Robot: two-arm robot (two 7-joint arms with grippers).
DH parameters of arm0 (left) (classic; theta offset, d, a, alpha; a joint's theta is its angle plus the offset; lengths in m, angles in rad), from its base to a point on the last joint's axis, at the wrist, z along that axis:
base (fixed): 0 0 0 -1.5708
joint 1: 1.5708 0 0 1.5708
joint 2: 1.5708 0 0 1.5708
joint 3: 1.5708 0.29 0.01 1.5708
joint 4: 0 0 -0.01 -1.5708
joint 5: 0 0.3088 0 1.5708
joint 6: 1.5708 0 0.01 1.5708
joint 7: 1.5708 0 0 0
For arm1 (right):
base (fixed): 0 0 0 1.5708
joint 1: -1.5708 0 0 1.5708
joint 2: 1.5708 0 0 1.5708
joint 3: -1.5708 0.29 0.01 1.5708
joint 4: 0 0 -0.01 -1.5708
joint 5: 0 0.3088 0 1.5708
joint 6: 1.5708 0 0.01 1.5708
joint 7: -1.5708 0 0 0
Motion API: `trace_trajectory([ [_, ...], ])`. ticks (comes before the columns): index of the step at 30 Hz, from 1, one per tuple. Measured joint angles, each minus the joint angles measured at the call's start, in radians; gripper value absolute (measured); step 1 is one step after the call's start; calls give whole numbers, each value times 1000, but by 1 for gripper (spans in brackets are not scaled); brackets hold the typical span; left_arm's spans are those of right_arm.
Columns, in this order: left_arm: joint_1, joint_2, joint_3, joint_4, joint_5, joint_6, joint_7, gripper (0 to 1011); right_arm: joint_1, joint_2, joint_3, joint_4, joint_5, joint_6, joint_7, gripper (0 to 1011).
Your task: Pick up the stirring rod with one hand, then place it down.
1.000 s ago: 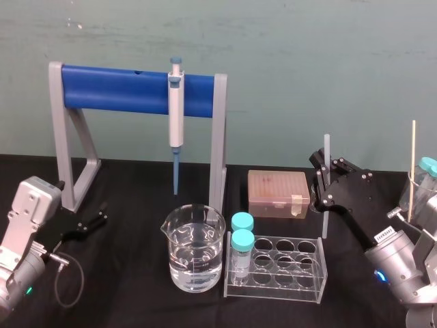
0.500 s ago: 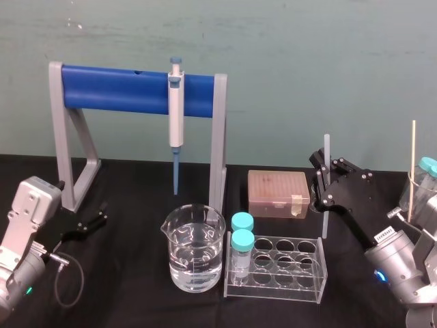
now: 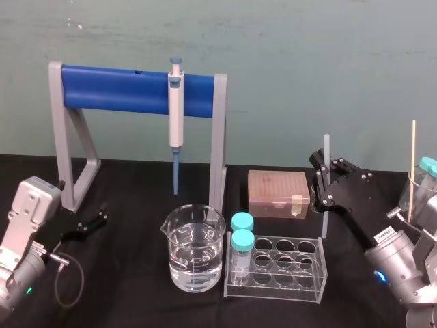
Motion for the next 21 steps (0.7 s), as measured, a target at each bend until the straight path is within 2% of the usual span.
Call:
trace_trajectory([
  [10, 0, 0, 0, 0, 0, 0, 0, 1000, 12, 8, -27, 13, 55, 18, 81, 68],
  [21, 0, 0, 0, 0, 0, 0, 0, 1000, 33, 14, -53, 53, 97, 51, 117, 68],
])
